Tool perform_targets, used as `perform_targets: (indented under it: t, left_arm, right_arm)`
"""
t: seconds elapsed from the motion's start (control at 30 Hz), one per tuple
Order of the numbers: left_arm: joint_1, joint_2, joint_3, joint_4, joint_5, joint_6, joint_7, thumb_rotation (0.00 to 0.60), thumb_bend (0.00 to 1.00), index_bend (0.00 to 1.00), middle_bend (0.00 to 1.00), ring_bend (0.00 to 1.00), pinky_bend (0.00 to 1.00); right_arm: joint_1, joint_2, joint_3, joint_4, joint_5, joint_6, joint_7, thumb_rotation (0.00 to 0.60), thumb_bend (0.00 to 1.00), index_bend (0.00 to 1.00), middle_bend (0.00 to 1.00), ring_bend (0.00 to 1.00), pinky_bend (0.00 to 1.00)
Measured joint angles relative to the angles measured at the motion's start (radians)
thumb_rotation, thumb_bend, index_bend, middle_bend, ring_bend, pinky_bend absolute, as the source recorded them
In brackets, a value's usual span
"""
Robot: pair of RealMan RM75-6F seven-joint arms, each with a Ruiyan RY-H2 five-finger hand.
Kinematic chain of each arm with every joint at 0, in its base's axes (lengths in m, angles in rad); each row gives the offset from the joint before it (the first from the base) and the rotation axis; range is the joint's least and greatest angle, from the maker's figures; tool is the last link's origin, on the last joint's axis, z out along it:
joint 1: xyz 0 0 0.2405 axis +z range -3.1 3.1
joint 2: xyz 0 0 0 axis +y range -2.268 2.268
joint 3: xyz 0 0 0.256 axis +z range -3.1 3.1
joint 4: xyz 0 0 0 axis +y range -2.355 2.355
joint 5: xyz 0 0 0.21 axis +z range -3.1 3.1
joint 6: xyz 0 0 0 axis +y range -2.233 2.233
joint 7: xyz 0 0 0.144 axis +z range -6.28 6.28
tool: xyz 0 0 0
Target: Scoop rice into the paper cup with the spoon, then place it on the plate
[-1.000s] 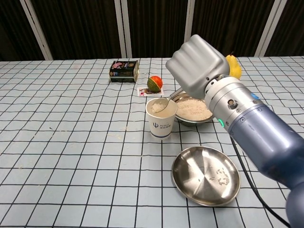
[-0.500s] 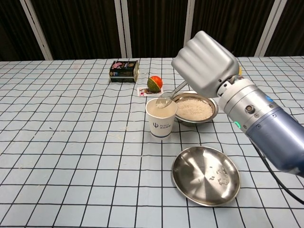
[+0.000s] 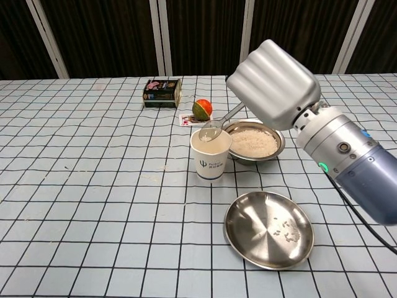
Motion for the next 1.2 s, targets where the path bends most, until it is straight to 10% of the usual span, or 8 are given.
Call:
perform_targets:
  t: [1.2]
  left_arm:
    - [0.003, -0.005, -0.002, 0.001, 0.001, 0.007, 0.013, 0.6, 0.0, 0.0, 0.0, 0.0, 0.0]
  right_arm:
    - [-0.085, -0.041, 0.092, 0.126, -0.163, -0.058, -0.045, 0.6, 0.6, 0.66, 0.96, 1.0, 1.0]
